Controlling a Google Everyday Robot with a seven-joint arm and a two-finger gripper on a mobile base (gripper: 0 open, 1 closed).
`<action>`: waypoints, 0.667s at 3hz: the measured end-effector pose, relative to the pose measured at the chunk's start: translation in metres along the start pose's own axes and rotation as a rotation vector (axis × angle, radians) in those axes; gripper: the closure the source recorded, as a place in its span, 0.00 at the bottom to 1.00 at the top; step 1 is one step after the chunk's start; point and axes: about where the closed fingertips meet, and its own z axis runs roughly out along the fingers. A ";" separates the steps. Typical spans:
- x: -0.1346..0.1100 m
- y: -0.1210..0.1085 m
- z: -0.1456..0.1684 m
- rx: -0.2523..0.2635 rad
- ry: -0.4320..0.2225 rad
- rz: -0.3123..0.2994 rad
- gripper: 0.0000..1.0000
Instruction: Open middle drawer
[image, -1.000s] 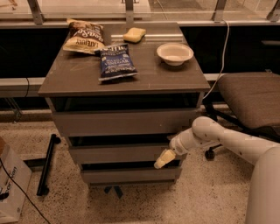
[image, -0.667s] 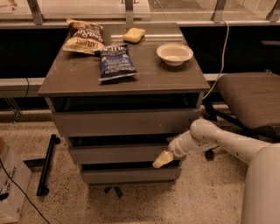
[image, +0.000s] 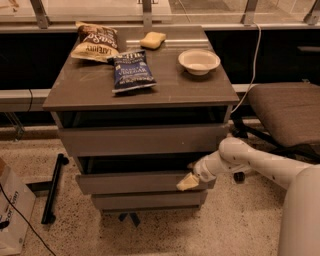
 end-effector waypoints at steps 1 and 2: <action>-0.001 0.000 -0.001 0.000 0.000 0.000 0.23; -0.001 0.002 0.002 -0.004 0.001 -0.001 0.01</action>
Offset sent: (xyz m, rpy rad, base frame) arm 0.0000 0.0000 0.0010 0.0000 0.0000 0.0000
